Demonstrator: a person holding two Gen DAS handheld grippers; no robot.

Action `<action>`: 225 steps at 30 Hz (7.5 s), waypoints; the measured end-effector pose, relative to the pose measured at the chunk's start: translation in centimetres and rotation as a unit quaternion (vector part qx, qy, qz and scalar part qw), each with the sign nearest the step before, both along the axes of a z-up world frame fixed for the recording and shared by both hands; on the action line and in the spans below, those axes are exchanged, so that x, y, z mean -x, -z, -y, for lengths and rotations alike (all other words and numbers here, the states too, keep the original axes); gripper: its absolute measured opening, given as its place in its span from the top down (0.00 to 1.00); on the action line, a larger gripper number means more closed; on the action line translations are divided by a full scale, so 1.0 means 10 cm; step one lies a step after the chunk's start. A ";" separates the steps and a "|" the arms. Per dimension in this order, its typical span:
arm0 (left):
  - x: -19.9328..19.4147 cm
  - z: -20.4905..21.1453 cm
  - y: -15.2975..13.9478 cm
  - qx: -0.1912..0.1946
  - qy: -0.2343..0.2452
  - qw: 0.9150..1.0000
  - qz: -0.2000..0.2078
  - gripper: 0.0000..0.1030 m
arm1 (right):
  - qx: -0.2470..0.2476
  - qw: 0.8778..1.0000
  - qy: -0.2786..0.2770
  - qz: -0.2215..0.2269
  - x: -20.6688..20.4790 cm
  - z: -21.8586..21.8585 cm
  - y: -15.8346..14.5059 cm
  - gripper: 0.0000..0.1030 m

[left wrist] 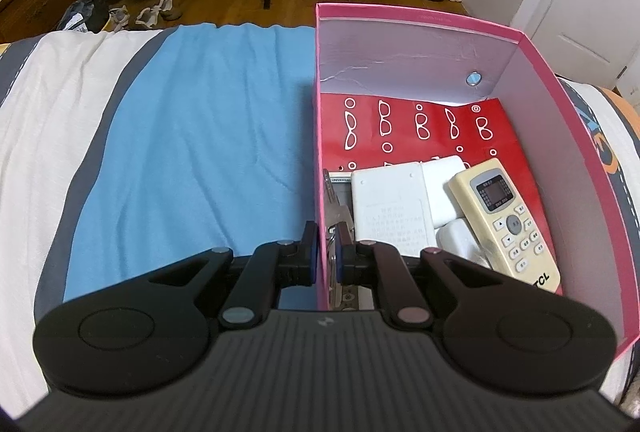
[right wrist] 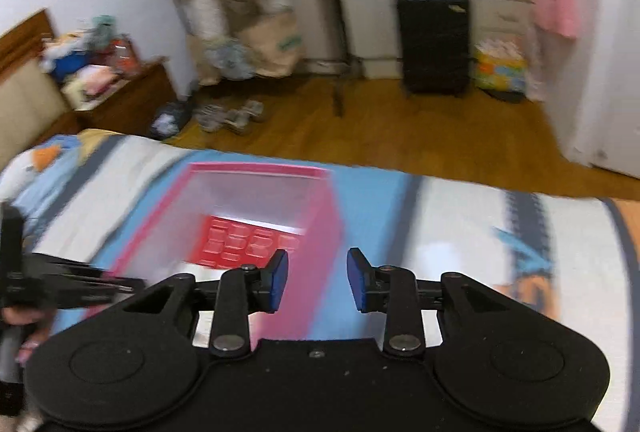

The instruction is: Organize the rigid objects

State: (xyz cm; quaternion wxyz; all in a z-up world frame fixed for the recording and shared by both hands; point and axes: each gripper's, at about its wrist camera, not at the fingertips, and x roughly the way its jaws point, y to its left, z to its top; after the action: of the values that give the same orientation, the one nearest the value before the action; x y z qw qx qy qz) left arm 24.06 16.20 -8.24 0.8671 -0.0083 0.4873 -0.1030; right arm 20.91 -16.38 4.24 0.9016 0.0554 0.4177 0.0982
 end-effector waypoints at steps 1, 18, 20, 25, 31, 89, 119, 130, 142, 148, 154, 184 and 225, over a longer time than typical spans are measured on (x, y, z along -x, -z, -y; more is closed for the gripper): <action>0.00 0.00 0.00 0.001 -0.001 1.000 0.000 0.93 | 0.001 1.000 0.003 -0.014 -0.05 0.14 0.06 0.62; -0.02 0.02 0.04 -0.004 -0.010 1.000 0.002 0.96 | 0.067 0.997 -0.032 0.001 -0.61 0.50 1.35 0.41; -0.02 0.01 0.04 -0.002 -0.011 1.000 0.002 0.96 | 0.088 0.995 -0.039 0.000 -0.67 0.44 1.46 0.39; -0.05 0.01 0.06 -0.001 -0.012 1.000 0.001 0.96 | 0.087 0.996 -0.026 0.022 -0.71 0.41 1.49 0.38; -0.05 0.03 0.06 -0.007 -0.009 1.000 0.005 0.96 | 0.084 0.996 -0.022 0.025 -0.65 0.36 1.39 0.58; -0.08 -0.12 0.07 0.044 -0.028 0.999 -0.011 0.93 | 0.178 0.948 -0.261 0.022 -0.66 -1.87 0.63 0.57; 0.07 -0.07 -0.08 0.030 -0.039 0.999 0.000 0.93 | 0.035 0.989 -0.132 0.057 0.47 -1.17 0.00 0.47; 0.71 0.05 -0.64 -0.008 -0.049 0.998 0.048 0.82 | 0.033 0.992 -0.044 0.109 1.04 -0.84 -0.27 0.47; 1.34 0.54 -1.19 -0.028 0.005 0.998 0.057 0.57 | 0.007 0.992 -0.047 0.119 1.52 -0.49 -0.41 0.38; 1.62 0.75 -1.29 -0.019 0.025 0.998 0.058 0.57 | 0.004 0.990 -0.049 0.132 1.81 -0.40 -0.47 0.34; 1.88 0.97 -1.33 -0.012 0.037 0.997 0.063 0.53 | 0.021 0.989 -0.032 0.142 2.02 -0.33 -0.48 0.30; 2.48 1.21 -1.21 -0.038 0.008 0.995 0.087 0.06 | 0.060 0.985 0.063 0.146 2.43 -0.21 -0.40 0.03; 2.50 1.27 -1.22 -0.083 -0.026 0.994 0.068 0.06 | 0.068 0.987 0.107 0.096 2.46 -0.30 -0.32 0.03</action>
State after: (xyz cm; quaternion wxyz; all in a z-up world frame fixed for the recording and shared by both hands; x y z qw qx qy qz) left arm -0.95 3.46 3.97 0.8981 0.0577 0.4341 -0.0400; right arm -3.71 -13.39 7.47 0.9446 0.0290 0.3261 -0.0228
